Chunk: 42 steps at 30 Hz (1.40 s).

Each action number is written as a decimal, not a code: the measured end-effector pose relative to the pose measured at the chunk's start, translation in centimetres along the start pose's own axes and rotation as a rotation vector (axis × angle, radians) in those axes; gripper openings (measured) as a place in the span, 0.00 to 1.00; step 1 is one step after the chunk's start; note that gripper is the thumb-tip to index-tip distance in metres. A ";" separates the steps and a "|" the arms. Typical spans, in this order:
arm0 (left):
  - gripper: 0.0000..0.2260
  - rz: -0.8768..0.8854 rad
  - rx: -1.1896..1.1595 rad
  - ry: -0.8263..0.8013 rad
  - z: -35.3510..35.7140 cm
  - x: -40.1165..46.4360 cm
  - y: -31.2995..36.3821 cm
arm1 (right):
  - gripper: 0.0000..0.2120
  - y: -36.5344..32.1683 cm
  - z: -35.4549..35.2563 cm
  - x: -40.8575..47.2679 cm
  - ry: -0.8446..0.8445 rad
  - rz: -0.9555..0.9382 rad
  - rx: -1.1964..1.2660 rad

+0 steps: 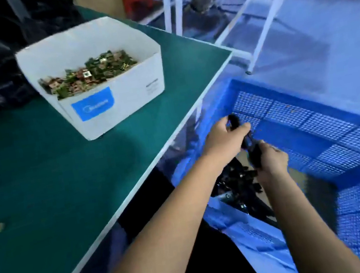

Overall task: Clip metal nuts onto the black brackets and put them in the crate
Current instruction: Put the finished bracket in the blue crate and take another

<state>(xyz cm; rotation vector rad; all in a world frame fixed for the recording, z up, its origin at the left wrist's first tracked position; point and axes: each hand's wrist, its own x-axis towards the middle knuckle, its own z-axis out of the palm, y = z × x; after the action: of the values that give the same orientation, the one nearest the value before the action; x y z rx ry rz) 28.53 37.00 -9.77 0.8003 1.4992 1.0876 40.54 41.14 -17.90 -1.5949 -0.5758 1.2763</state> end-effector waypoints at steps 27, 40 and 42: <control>0.05 0.817 0.429 0.480 -6.4 -5.9 7.7 | 0.07 -8.4 8.5 -11.0 -0.303 -0.773 -0.176; 0.05 0.615 0.333 1.276 -32.2 -20.4 3.5 | 0.08 -1.9 25.0 -36.8 -1.152 -1.117 -0.539; 0.03 0.445 0.355 1.288 -35.7 -22.4 0.8 | 0.21 0.6 27.8 -39.5 -1.222 -1.171 -0.799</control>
<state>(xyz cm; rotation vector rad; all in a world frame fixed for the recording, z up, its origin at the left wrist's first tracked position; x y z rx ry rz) -1.72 9.27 -0.30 0.6835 2.7158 1.8756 1.55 19.29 0.40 -0.4502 -2.5328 0.9176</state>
